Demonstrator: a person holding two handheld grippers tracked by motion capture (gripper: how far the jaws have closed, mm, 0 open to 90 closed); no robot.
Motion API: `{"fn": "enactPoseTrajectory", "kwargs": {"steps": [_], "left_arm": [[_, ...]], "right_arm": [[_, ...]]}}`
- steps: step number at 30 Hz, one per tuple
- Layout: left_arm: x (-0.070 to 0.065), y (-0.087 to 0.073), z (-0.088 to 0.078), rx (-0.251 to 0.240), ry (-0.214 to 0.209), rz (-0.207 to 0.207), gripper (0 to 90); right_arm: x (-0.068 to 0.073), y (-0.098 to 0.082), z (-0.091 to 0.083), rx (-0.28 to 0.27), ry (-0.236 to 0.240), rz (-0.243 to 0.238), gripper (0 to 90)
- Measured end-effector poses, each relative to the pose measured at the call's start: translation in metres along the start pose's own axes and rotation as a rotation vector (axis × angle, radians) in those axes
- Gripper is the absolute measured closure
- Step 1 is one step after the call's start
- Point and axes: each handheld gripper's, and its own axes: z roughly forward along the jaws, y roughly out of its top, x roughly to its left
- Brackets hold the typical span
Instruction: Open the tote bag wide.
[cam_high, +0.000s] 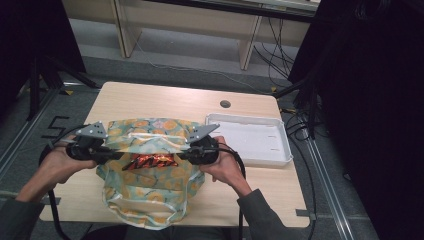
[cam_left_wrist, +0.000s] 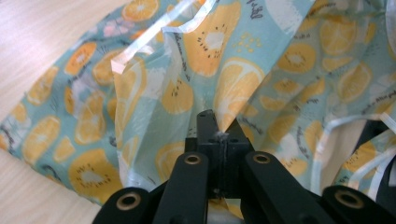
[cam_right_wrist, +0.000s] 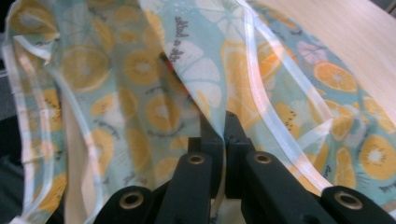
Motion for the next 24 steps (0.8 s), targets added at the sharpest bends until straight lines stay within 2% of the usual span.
{"fn": "enactPoseTrajectory", "kwargs": {"steps": [2, 3, 4, 5, 6, 8, 9, 10, 11, 13, 14, 16, 18, 20, 21, 24], "left_arm": [[0.011, 0.004, 0.008, -0.001, 0.021, -0.014, 89.0], [0.019, 0.006, 0.013, -0.003, 0.036, -0.019, 89.0], [0.027, 0.008, 0.021, -0.001, 0.045, -0.043, 89.0], [0.031, 0.008, 0.026, 0.006, 0.057, -0.051, 89.0], [0.036, 0.008, 0.032, 0.021, 0.069, -0.046, 89.0], [0.044, 0.008, 0.044, 0.059, 0.107, -0.041, 89.1], [0.048, 0.006, 0.050, 0.064, 0.112, -0.061, 89.0], [0.052, 0.005, 0.054, 0.072, 0.106, -0.066, 89.0], [0.054, 0.003, 0.058, 0.071, 0.120, -0.077, 89.1], [0.059, -0.002, 0.067, 0.082, 0.105, -0.107, 89.0], [0.061, -0.006, 0.071, 0.090, 0.099, -0.118, 89.1], [0.064, -0.014, 0.077, 0.095, 0.095, -0.128, 89.1], [0.067, -0.021, 0.081, 0.112, 0.083, -0.162, 89.1], [0.070, -0.026, 0.083, 0.115, 0.087, -0.171, 89.1], [0.071, -0.028, 0.084, 0.103, 0.084, -0.183, 89.2], [0.071, -0.031, 0.085, 0.093, 0.089, -0.191, 89.2]], "right_arm": [[-0.012, 0.004, 0.005, -0.023, -0.057, -0.005, 90.0], [-0.017, 0.006, 0.010, -0.032, -0.093, 0.011, 90.0], [-0.024, 0.008, 0.016, -0.032, -0.134, -0.009, 90.0], [-0.031, 0.010, 0.025, -0.025, -0.195, -0.030, 90.0], [-0.036, 0.011, 0.031, -0.017, -0.224, -0.051, 90.0], [-0.046, 0.012, 0.047, 0.007, -0.269, -0.060, 90.0], [-0.050, 0.011, 0.055, 0.011, -0.285, -0.064, 90.0], [-0.056, 0.009, 0.066, 0.036, -0.284, -0.066, 90.0], [-0.059, 0.007, 0.074, 0.047, -0.287, -0.055, 90.0], [-0.064, 0.004, 0.085, 0.076, -0.280, -0.046, 90.0], [-0.066, 0.002, 0.089, 0.077, -0.276, -0.056, 90.0], [-0.067, -0.002, 0.095, 0.100, -0.249, -0.032, 90.0], [-0.068, -0.004, 0.098, 0.110, -0.233, -0.015, 88.2], [-0.069, -0.006, 0.099, 0.106, -0.222, 0.008, 84.4], [-0.069, -0.007, 0.098, 0.115, -0.211, 0.033, 77.5], [-0.065, -0.004, 0.091, 0.116, -0.198, 0.060, 72.9]]}}
